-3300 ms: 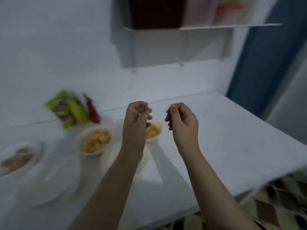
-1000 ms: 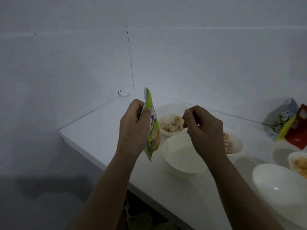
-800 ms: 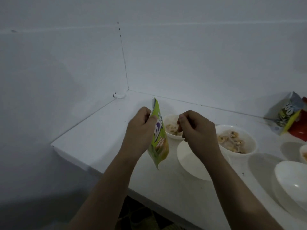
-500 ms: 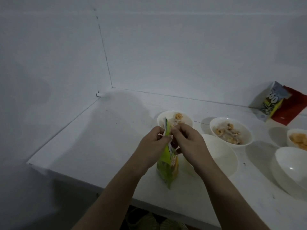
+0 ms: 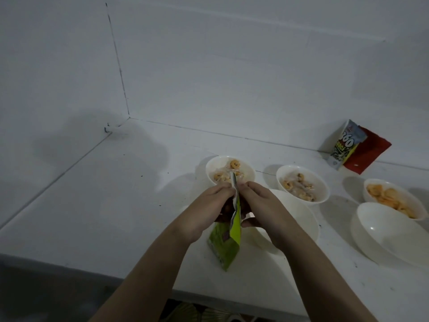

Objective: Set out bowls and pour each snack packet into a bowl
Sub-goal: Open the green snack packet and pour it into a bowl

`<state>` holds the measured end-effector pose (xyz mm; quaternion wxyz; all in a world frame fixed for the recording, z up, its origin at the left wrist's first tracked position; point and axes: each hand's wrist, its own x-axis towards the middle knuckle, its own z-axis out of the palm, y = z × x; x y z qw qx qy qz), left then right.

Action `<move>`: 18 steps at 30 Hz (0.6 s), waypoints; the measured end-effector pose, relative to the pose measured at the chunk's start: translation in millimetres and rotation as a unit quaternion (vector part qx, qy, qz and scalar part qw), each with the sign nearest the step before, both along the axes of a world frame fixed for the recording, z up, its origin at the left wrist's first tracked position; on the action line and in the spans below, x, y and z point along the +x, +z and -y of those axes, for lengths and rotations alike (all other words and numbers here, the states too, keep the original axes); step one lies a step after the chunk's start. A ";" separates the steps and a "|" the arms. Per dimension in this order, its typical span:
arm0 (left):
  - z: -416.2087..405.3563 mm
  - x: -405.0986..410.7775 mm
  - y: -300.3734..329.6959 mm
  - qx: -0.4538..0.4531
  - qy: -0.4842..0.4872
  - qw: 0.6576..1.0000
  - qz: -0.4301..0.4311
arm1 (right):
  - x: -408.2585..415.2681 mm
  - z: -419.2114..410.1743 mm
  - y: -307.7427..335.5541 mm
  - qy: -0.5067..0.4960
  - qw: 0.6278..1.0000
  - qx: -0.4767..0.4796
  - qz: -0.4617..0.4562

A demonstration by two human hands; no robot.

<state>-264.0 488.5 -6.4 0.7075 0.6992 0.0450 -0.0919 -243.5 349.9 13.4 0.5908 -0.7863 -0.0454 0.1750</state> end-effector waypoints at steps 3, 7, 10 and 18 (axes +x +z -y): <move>-0.1 -2.0 0.7 0.020 0.006 0.999 0.029 | -2.2 -3.5 4.1 0.013 1.000 -0.004 -0.004; 0.7 -3.2 -0.7 0.040 0.041 0.994 0.089 | -0.1 -5.6 11.0 0.033 0.995 -0.067 0.065; 1.4 -4.3 -3.2 0.061 0.072 0.988 0.125 | 0.1 -8.1 12.1 0.047 0.986 -0.100 0.122; -6.2 -13.4 -2.4 0.031 0.114 0.984 0.132 | -1.1 -10.2 5.4 0.061 0.996 -0.031 0.052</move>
